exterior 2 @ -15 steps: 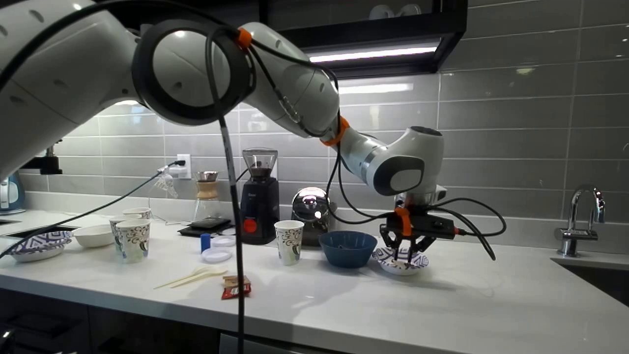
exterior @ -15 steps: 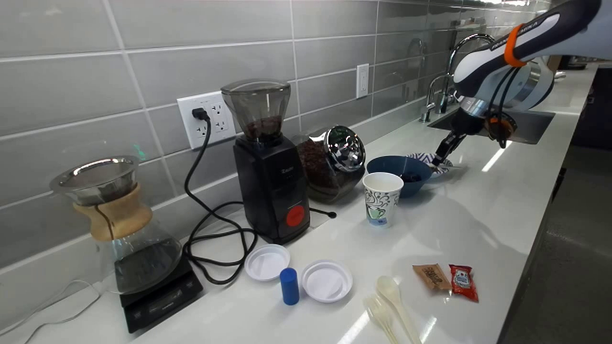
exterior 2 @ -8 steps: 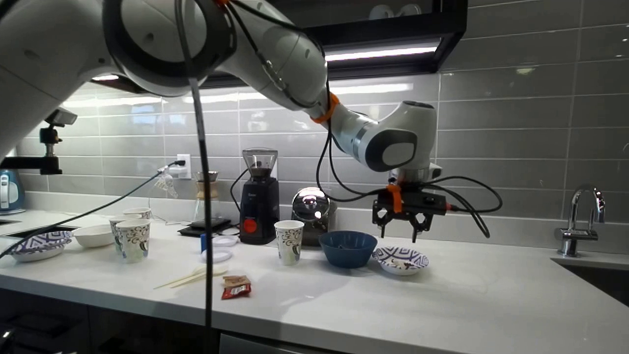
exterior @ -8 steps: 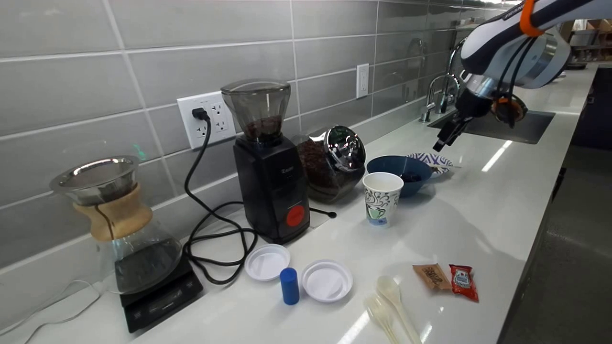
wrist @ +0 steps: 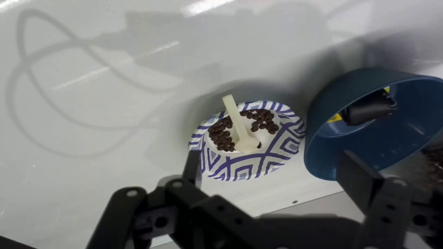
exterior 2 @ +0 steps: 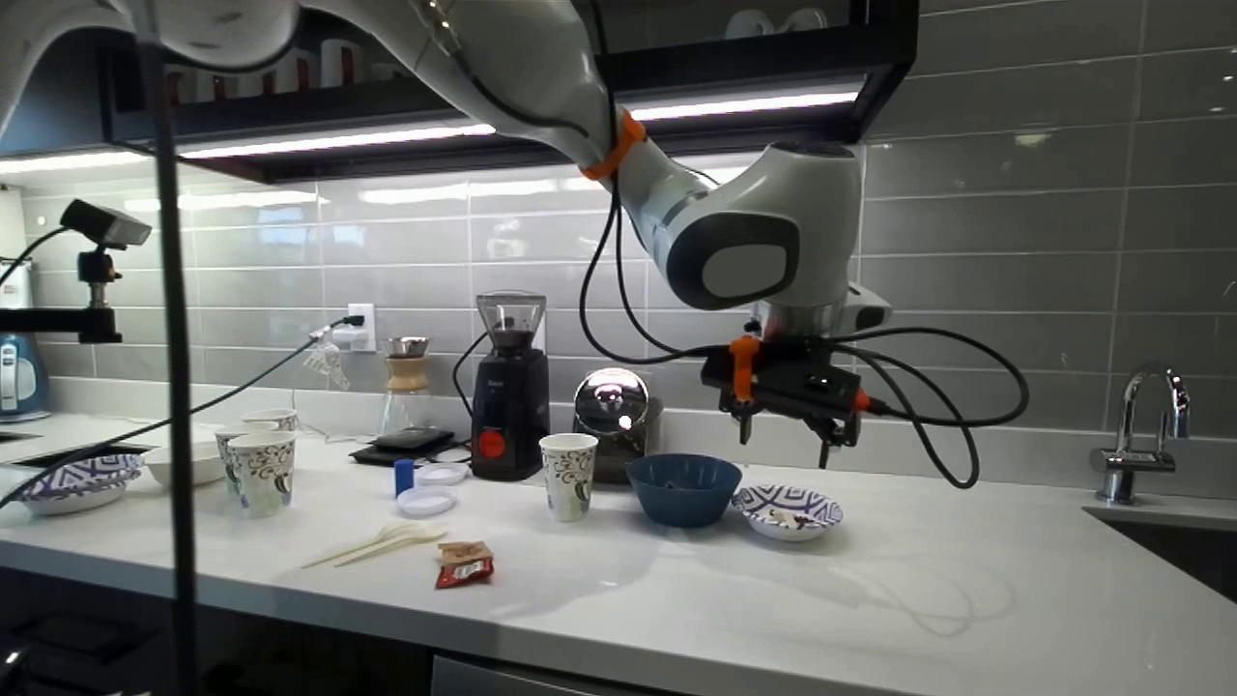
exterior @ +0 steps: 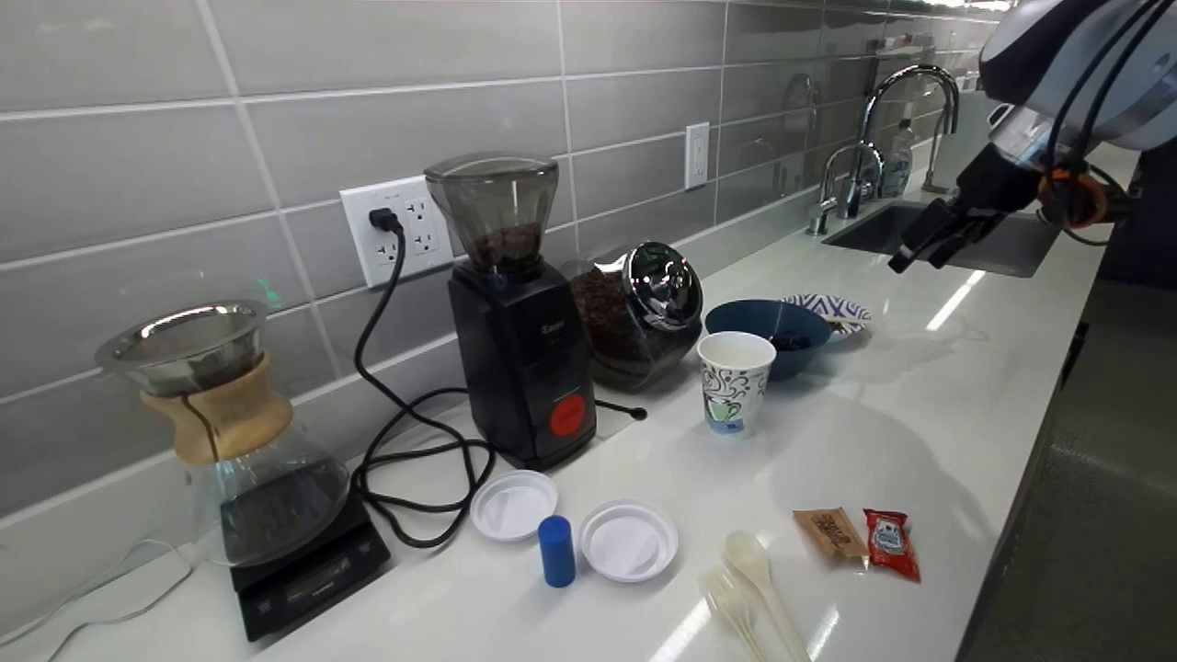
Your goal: Use a spoon to move some contents from the dish to the cup
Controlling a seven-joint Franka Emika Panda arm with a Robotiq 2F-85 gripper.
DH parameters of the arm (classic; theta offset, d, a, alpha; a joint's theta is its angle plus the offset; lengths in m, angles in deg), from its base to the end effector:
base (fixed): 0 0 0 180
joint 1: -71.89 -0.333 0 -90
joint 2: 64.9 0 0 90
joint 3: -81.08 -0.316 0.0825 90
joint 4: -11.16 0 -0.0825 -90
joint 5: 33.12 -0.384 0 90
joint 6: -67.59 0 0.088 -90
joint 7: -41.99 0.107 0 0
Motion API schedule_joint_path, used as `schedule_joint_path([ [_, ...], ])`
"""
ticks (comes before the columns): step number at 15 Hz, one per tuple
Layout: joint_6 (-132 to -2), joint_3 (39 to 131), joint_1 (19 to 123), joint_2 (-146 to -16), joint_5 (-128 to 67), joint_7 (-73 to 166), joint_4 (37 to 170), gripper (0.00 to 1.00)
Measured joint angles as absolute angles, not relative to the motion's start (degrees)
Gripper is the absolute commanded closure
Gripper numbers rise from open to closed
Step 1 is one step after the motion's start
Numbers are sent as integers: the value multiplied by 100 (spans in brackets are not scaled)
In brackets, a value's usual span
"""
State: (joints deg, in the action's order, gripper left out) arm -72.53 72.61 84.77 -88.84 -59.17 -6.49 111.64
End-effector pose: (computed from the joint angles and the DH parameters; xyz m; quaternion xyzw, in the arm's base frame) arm 0.6778 -0.0622 0.3630 -0.9489 -0.2101 -0.2047 0.1160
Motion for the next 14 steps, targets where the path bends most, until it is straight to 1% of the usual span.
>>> schedule_joint_path([
  [5, -7438, 7285, 8406, -7543, -6265, -236, 12548, 0],
  [10, -6314, 7520, 7982, -5970, -6543, 684, 13511, 0],
  [12, -6125, 7608, 7826, -5474, -6677, 859, 13764, 0],
  [14, -6107, 7634, 7803, -5275, -6688, 904, 13916, 0],
])
